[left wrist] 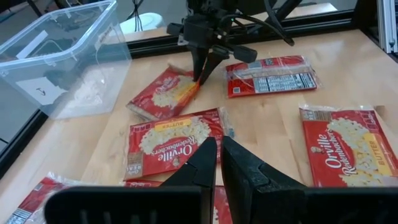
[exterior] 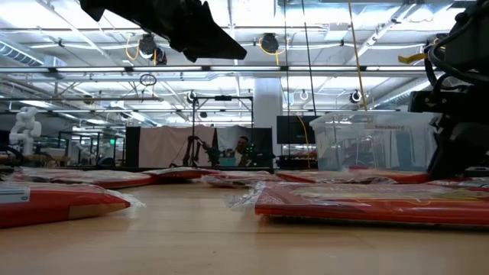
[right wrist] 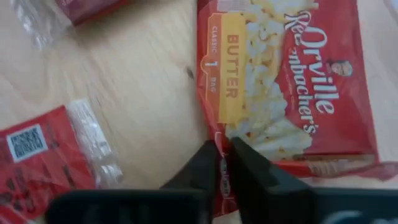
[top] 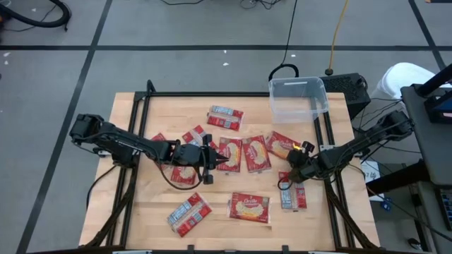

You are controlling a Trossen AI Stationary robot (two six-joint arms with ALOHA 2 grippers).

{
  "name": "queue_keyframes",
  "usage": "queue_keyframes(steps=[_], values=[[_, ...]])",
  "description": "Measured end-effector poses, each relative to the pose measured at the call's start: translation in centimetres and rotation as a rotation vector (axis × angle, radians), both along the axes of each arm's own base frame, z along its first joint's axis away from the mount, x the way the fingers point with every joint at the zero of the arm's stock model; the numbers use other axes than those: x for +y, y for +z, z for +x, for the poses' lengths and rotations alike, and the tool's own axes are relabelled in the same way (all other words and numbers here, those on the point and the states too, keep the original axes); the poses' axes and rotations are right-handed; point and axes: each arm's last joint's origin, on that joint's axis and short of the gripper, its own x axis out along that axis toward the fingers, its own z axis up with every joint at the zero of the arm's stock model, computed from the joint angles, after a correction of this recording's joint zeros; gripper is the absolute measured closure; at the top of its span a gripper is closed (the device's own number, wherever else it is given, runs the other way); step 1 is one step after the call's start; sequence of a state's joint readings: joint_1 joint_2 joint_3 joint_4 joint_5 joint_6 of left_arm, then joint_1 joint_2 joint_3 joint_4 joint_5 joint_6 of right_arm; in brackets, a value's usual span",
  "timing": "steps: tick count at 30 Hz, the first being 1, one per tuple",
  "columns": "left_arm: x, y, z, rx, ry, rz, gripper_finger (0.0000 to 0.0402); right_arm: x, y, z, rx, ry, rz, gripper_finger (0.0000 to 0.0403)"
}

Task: Sort popcorn bags into baskets
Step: Put the popcorn bag into the transparent container

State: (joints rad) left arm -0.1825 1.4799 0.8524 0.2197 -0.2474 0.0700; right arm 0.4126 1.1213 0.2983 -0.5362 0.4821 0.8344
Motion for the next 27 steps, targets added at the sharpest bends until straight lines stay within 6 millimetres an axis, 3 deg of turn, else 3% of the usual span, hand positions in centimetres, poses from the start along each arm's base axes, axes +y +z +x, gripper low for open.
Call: queue_keyframes(steps=[15,27], values=[[0.1,0.7,0.4,-0.085,0.033,-0.002,0.0371,1.3,3.6,3.8,-0.213,0.096,-0.093,0.0402],[0.2,-3.3,3.1,-0.097,0.047,0.013,0.0370,1.1,6.0,5.3,-0.302,0.044,-0.208,0.0402]])
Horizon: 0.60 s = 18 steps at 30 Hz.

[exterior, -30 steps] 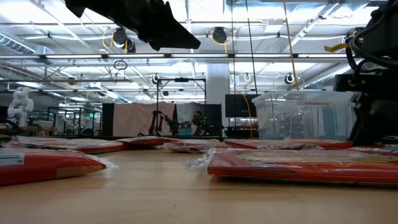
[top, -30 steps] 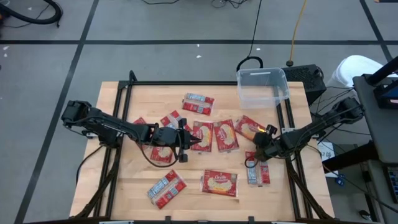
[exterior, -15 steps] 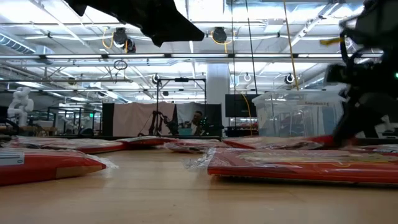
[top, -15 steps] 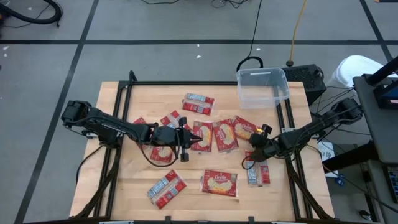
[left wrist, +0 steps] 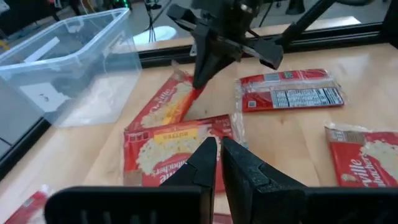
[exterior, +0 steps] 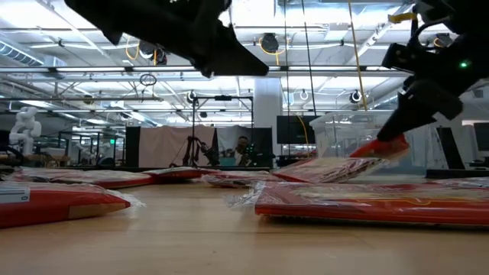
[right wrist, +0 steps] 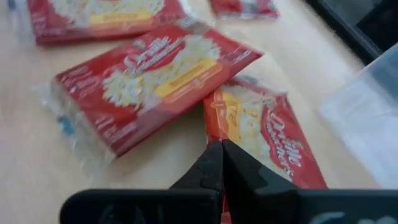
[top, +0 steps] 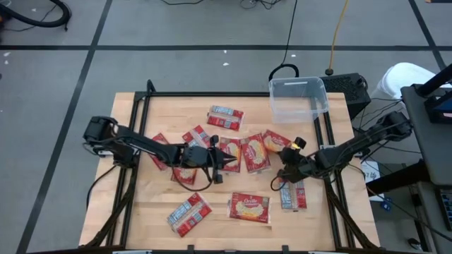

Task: Sort popcorn bags into baskets
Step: Put the popcorn bag into the transparent container

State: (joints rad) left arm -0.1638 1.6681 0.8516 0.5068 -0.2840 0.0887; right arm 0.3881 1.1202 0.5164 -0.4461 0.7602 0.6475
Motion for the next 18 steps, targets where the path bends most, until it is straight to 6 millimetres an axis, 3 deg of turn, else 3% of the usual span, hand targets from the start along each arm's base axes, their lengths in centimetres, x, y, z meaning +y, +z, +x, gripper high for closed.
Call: queue_keyframes(steps=[9,12,18], values=[[-0.3,-2.1,1.5,-0.077,-0.017,0.046,0.0364,-0.7,1.5,1.1,-0.032,-0.035,-0.056,0.0402],[-0.3,-2.4,1.6,-0.070,-0.016,0.042,0.0338,-0.7,2.3,1.6,-0.033,-0.014,-0.053,0.0403],[-0.3,-2.5,1.6,-0.063,-0.001,-0.004,0.0271,-0.3,1.7,1.0,0.103,0.097,0.097,0.0402]])
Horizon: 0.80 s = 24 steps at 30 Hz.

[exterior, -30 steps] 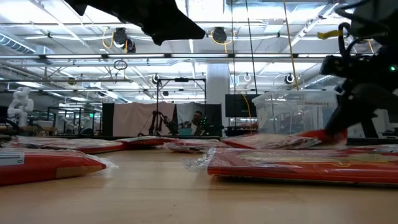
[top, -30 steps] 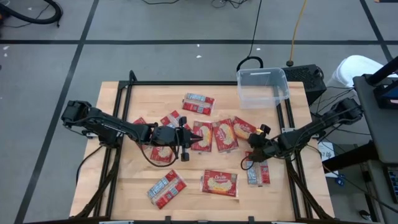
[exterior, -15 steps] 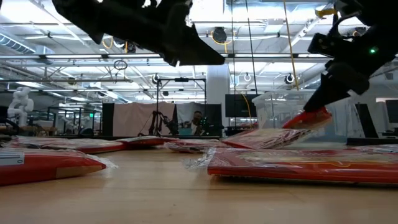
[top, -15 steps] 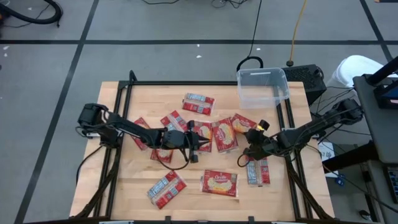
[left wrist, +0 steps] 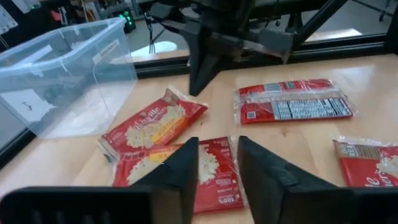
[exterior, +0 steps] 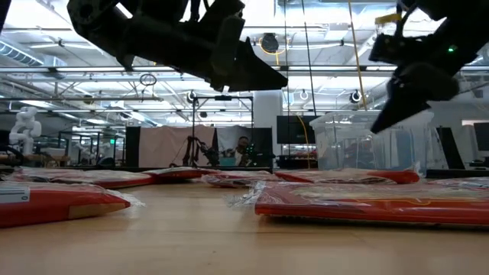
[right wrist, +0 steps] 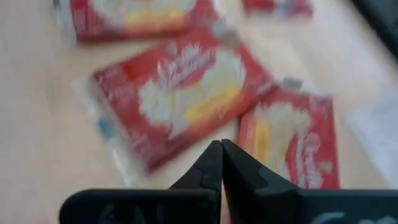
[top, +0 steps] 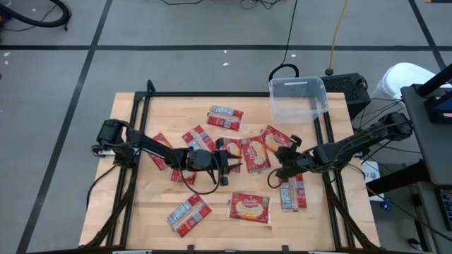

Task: Sort popcorn bags into baskets
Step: Put the popcorn bag into the transparent container

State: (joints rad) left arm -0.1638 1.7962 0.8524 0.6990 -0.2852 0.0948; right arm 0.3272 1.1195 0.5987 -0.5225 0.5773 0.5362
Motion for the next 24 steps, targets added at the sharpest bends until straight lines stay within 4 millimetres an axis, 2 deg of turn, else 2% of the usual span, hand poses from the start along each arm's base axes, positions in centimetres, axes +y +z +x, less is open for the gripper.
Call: queue_keyframes(steps=[4,9,16,24], values=[[0.0,0.0,0.0,-0.002,0.004,-0.014,0.0241,-0.2,-0.6,-1.5,0.174,0.024,-0.034,0.0383],[-0.2,0.0,0.0,-0.004,0.002,-0.027,0.0225,-0.7,-1.2,-2.8,0.316,0.036,-0.088,0.0322],[-0.3,0.0,0.0,-0.003,-0.001,-0.020,0.0224,-0.8,-2.6,-2.2,0.411,0.068,-0.067,0.0236],[-0.2,-0.2,-0.1,0.021,-0.002,-0.011,0.0224,-0.7,-5.2,-1.5,0.579,0.062,-0.126,0.0209]])
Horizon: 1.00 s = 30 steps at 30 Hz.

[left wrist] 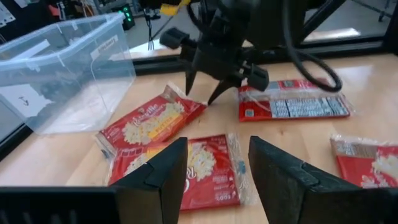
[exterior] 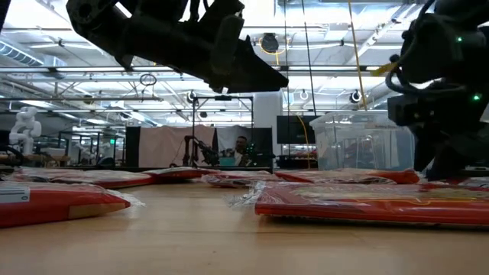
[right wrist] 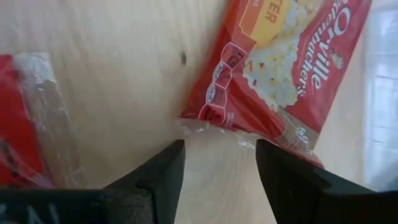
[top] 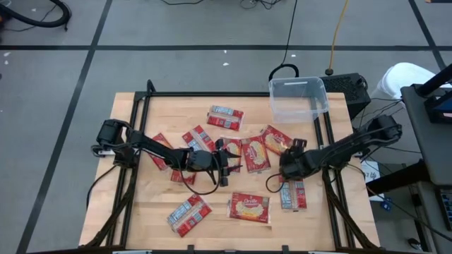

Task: Sort popcorn bags into baskets
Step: Put the popcorn bag into the transparent container

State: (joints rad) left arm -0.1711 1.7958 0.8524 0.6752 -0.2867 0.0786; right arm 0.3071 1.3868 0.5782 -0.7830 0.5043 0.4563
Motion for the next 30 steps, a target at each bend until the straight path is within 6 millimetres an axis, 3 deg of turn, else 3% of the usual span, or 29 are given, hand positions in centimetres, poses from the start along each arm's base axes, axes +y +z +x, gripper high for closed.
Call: queue_keyframes(steps=[4,8,13,18,24,30], values=[[0.0,-0.2,0.0,0.020,-0.003,0.019,0.0224,0.1,-0.7,0.1,0.040,0.011,-0.031,0.0213],[0.0,-0.2,-0.1,0.024,-0.003,0.020,0.0224,0.7,-0.8,0.8,0.010,0.146,-0.019,0.0225],[0.0,-0.2,-0.1,0.026,-0.003,0.019,0.0224,1.5,0.5,2.9,-0.166,0.235,-0.006,0.0245],[0.0,-0.3,-0.1,0.035,-0.003,0.022,0.0224,1.6,1.6,3.3,-0.140,0.332,-0.033,0.0250],[0.1,-0.5,-0.1,0.053,0.000,0.014,0.0224,1.0,1.5,2.0,-0.011,0.279,-0.089,0.0221],[0.1,-0.7,-0.2,0.074,0.005,0.008,0.0224,0.5,1.5,1.9,-0.024,0.198,-0.083,0.0186]])
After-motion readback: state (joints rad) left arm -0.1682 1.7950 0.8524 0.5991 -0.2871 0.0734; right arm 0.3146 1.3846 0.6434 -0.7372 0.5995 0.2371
